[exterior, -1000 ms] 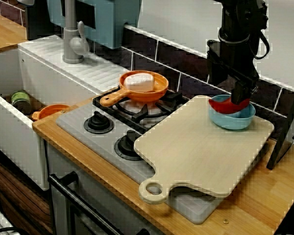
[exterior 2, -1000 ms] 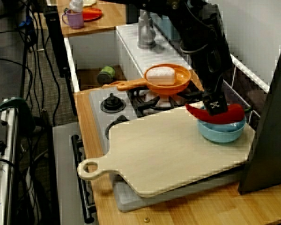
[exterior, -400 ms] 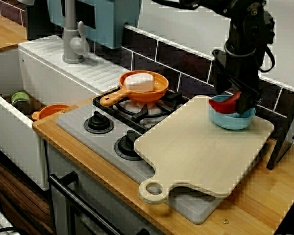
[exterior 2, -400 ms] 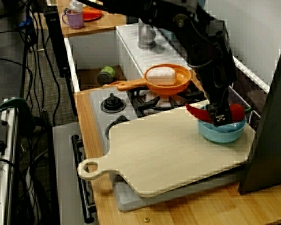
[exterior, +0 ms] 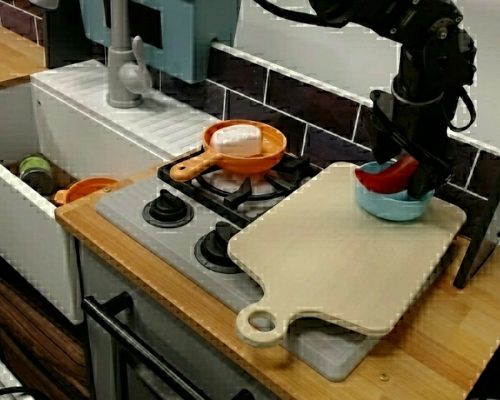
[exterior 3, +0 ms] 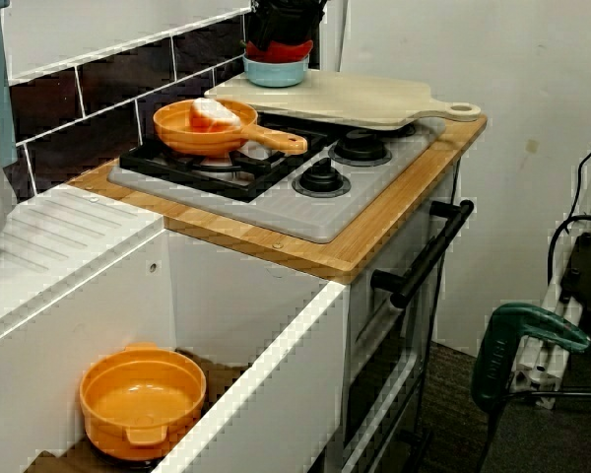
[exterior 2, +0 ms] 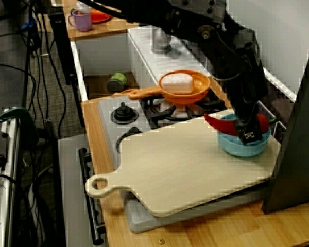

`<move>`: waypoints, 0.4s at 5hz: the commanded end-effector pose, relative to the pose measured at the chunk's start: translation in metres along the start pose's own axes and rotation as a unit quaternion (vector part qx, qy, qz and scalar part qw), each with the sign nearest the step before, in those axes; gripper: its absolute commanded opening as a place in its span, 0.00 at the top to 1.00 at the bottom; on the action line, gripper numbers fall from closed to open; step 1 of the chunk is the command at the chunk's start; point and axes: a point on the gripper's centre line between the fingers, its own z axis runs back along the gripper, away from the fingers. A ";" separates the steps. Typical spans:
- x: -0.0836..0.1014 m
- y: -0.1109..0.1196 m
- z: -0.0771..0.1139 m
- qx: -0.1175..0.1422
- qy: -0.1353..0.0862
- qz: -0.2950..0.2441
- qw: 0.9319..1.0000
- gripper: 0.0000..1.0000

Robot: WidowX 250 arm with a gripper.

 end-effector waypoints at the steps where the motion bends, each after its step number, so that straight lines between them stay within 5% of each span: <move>1: 0.005 0.009 0.019 -0.002 -0.028 -0.001 1.000 1.00; 2: 0.004 0.014 0.021 -0.001 -0.027 -0.002 1.000 1.00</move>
